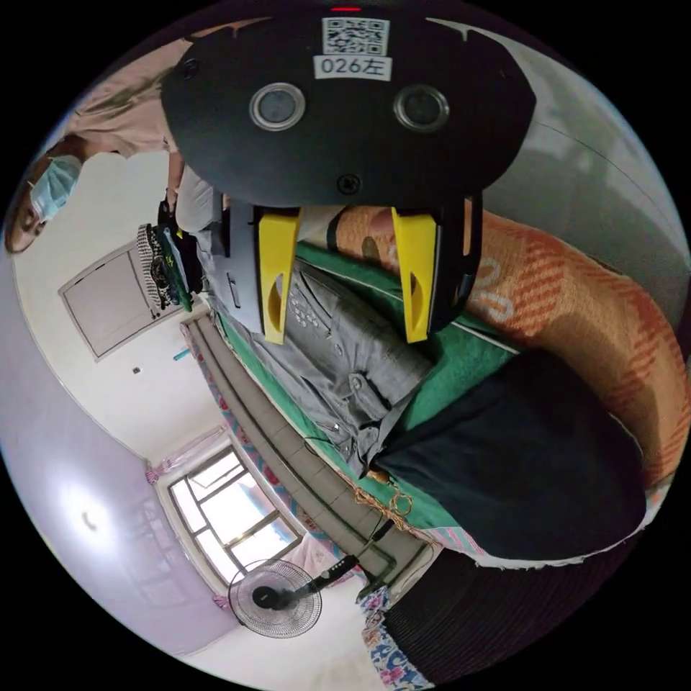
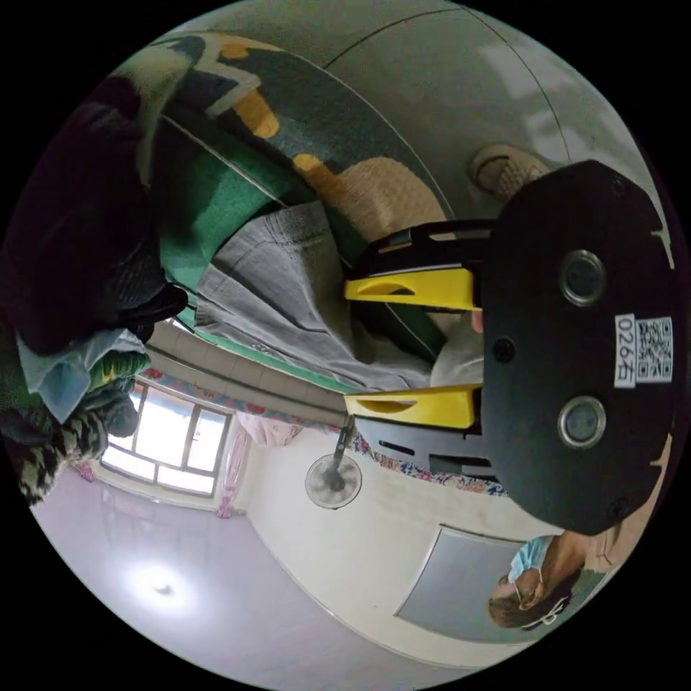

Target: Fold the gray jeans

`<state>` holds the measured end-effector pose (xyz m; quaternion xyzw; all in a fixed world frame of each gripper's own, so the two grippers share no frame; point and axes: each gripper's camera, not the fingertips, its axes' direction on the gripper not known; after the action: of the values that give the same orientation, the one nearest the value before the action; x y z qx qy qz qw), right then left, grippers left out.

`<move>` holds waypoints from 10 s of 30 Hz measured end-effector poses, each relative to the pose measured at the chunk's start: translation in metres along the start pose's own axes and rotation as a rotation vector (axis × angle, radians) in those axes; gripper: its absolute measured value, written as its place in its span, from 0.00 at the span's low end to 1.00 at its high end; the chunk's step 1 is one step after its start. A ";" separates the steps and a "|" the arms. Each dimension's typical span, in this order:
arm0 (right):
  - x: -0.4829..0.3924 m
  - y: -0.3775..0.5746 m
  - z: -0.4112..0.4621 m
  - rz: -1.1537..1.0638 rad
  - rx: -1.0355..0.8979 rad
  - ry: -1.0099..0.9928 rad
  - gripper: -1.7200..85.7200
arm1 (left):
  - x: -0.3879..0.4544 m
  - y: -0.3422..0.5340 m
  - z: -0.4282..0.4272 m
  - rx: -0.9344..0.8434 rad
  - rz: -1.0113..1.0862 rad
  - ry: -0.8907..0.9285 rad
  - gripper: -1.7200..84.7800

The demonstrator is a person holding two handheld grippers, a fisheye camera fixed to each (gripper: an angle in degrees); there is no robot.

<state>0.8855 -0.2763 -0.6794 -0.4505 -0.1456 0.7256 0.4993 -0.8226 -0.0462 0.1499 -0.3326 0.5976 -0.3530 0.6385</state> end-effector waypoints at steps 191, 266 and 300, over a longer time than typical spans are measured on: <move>-0.128 -0.049 0.527 -0.597 -0.704 -0.053 0.01 | 0.861 0.077 1.066 -1.308 1.402 0.314 0.09; -0.351 0.122 0.831 -0.968 -0.808 0.374 0.01 | 0.463 -0.172 0.619 -0.455 0.806 0.049 0.01; -0.255 0.108 0.866 -0.435 -0.813 0.041 0.16 | 0.244 -0.130 0.453 -0.539 0.625 0.190 0.19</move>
<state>0.1544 -0.3376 -0.1432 -0.5829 -0.4995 0.4791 0.4257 -0.3681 -0.3207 0.1607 -0.2565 0.7969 -0.0028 0.5470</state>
